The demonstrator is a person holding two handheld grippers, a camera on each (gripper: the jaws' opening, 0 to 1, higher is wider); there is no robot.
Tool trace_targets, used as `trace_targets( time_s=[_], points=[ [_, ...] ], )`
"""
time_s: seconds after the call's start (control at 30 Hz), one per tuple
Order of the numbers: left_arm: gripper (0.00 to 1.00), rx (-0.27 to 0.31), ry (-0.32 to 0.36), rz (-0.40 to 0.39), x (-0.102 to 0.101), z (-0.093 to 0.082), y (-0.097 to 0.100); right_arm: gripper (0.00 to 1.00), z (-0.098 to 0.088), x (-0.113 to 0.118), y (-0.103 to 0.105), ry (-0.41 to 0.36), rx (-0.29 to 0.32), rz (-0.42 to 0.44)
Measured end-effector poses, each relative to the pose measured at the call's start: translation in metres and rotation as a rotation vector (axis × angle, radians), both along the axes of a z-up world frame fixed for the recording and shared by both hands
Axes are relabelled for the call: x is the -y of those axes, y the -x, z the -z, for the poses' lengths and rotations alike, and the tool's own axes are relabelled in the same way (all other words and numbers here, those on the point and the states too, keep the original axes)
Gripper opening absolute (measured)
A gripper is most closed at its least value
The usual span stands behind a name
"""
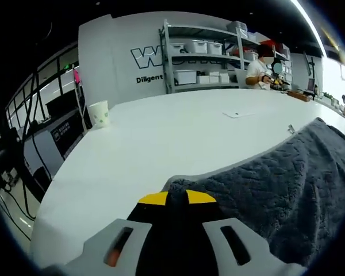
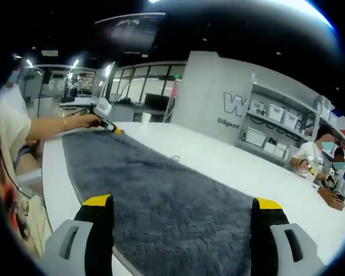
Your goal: Open the folded towel by lifting each exposed corner and separating the folded layers until the towel lies flat within the target outline without major curled edges
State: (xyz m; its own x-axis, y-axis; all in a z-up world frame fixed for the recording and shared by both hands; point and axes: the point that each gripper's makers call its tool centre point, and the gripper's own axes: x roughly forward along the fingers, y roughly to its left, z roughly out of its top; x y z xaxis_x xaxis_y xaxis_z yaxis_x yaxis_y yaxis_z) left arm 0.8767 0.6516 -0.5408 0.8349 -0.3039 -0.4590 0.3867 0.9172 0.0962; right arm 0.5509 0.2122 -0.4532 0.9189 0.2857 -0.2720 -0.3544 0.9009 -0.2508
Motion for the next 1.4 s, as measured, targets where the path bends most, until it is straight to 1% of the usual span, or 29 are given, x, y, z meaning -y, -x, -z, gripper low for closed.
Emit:
trace_targets(
  time_s=[0.17,0.4,0.6,0.83,0.93,1.0,1.07,1.17,1.27,1.33,1.4],
  points=[
    [0.09,0.005,-0.02,-0.016,0.0,0.0,-0.008,0.99,0.002,0.001,0.001,0.003,-0.004,0.002],
    [0.09,0.016,-0.005,-0.047,-0.002,0.001,-0.016,0.99,0.006,0.008,0.0,0.004,-0.011,0.013],
    [0.1,0.03,-0.011,-0.069,-0.004,0.002,-0.019,0.99,0.012,0.011,0.002,0.008,-0.024,0.017],
    [0.12,0.033,0.001,-0.086,-0.004,0.003,-0.019,0.99,0.015,0.017,0.003,0.006,-0.027,0.024],
    [0.14,0.035,-0.01,-0.08,-0.004,0.003,-0.02,0.99,0.017,0.019,0.003,0.007,-0.029,0.027],
    [0.2,0.041,-0.019,-0.073,-0.005,0.002,-0.019,0.99,0.018,0.019,0.004,0.007,-0.03,0.027],
    [0.25,0.048,-0.019,-0.056,-0.003,-0.002,-0.015,0.99,0.018,0.02,0.005,0.007,-0.03,0.027],
    [0.31,0.088,0.001,-0.025,0.002,-0.014,-0.01,0.99,0.019,0.023,0.005,0.006,-0.029,0.032],
    [0.33,0.12,0.003,0.001,0.006,-0.027,-0.002,0.99,0.021,0.024,0.006,0.003,-0.032,0.035],
    [0.35,0.14,0.035,0.03,0.012,-0.036,0.006,0.99,0.023,0.023,0.007,0.003,-0.034,0.035],
    [0.39,0.147,0.083,0.071,0.02,-0.044,0.016,0.99,0.024,0.023,0.008,0.006,-0.037,0.034]
  ],
)
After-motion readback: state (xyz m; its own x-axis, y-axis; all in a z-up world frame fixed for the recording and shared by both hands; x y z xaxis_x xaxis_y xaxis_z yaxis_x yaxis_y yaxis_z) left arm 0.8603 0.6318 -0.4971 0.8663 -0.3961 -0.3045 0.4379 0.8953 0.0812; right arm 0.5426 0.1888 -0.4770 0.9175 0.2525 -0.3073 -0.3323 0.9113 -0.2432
